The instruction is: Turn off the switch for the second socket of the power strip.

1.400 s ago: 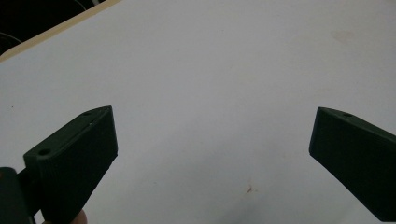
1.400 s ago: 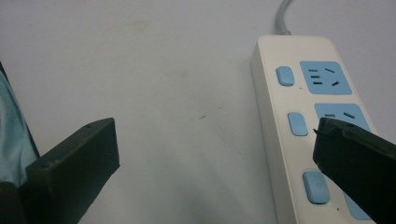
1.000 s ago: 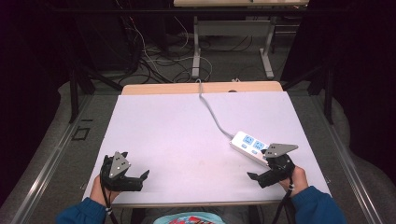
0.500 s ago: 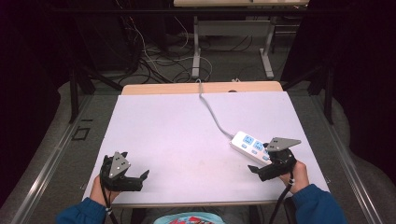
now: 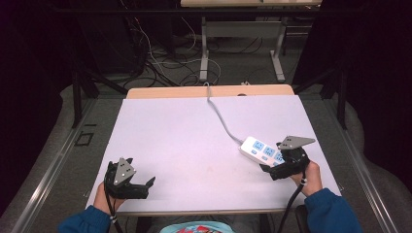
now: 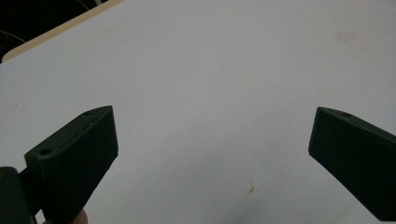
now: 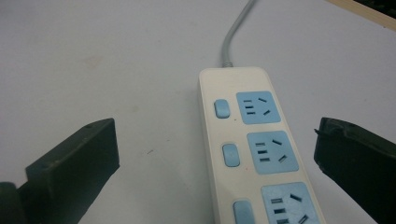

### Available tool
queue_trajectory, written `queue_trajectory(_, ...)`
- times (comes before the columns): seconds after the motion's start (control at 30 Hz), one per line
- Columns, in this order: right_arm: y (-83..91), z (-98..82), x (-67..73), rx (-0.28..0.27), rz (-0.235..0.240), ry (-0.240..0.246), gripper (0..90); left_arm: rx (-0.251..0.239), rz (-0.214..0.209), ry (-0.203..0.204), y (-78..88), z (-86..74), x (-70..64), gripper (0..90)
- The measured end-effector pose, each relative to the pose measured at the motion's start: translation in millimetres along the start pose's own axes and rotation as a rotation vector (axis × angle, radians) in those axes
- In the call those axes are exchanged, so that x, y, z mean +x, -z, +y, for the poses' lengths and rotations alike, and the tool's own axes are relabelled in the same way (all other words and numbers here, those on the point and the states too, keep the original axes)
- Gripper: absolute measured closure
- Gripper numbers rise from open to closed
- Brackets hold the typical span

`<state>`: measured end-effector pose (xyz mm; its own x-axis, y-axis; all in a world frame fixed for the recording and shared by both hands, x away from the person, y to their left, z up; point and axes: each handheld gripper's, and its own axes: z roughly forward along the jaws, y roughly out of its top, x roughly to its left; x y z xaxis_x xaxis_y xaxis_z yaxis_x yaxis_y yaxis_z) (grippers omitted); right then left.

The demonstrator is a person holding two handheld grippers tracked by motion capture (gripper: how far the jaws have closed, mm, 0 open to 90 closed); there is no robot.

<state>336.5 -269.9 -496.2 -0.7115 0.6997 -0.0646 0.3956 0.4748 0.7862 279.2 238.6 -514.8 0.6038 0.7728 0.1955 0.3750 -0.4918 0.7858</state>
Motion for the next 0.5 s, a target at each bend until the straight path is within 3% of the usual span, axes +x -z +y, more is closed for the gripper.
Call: queue_trajectory(0.5, -13.1, 8.8, -11.9, 0.046, -0.007, -0.038, 0.0, 0.001, 0.004, 0.009, -0.9, -0.5, 0.0, 1.4)
